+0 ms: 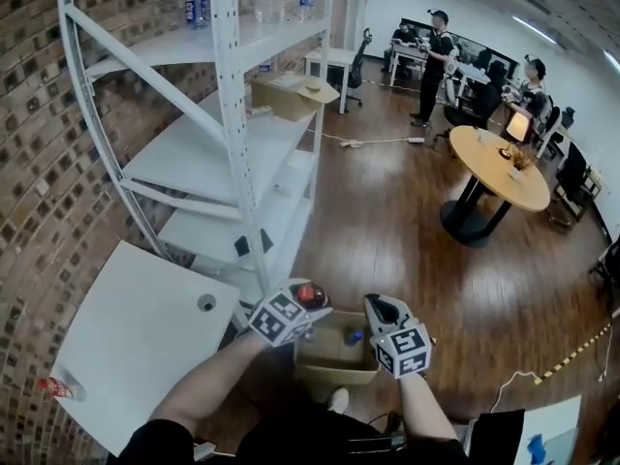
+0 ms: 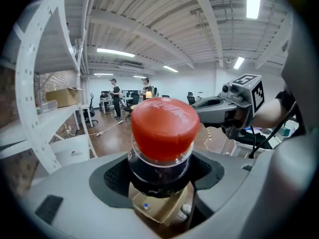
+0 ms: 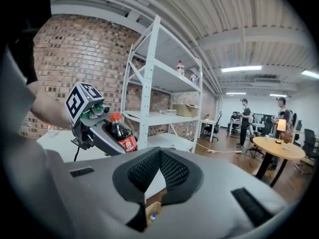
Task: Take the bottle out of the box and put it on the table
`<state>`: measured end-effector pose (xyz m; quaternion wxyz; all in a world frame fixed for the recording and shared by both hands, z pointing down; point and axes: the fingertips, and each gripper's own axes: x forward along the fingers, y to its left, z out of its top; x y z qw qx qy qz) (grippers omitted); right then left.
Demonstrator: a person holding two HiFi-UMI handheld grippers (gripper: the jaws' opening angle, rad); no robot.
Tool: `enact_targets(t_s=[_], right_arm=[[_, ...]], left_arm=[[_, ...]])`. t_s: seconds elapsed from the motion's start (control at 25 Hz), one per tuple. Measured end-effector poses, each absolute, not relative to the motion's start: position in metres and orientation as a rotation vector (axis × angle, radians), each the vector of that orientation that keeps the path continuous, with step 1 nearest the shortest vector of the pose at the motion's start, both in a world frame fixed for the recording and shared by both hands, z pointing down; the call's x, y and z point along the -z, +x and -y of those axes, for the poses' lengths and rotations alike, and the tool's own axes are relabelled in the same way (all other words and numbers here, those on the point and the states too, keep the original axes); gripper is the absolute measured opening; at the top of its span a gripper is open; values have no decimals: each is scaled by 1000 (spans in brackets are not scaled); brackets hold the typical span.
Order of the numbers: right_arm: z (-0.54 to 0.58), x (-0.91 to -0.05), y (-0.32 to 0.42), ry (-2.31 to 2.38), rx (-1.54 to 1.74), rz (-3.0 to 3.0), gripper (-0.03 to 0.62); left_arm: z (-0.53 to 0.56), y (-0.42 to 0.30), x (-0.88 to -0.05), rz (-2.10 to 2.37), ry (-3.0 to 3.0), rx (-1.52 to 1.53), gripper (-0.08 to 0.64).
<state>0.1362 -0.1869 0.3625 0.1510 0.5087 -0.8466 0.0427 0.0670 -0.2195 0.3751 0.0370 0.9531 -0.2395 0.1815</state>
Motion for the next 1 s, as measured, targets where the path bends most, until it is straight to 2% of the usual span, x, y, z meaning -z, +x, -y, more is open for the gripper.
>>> enact_targets(t_s=[0.24,0.64,0.84,1.0], right_arm=[[186,-357,42,1237,-87,2574,6],[190,-367,-162,552,12,2801,5],[161,-347,-270,152,58,2882,5],[121,-340,-329,-129,53,2899,5]], left_arm=[[190,-31,-371,981,2809,-578,308],[144,-242,-384,1665,2350,-538,308],[87,-332,-366,2003,2045,-483,310],[28,-375,-355,2198,1803,-425,308]])
